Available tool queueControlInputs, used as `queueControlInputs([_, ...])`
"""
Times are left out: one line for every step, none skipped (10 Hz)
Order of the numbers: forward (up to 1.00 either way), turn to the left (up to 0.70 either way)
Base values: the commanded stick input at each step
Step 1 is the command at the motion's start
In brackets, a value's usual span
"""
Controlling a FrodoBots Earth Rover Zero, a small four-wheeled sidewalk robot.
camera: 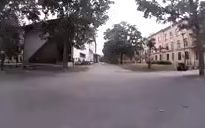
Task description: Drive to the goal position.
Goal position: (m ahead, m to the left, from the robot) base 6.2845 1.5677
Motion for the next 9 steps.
queueControlInputs([0.85, 0.0])
queueControlInputs([0.85, 0.0])
queueControlInputs([0.85, 0.0])
queueControlInputs([0.85, 0.0])
queueControlInputs([0.85, 0.0])
queueControlInputs([0.85, 0.0])
queueControlInputs([0.85, 0.0])
queueControlInputs([0.85, 0.0])
queueControlInputs([0.85, 0.0])
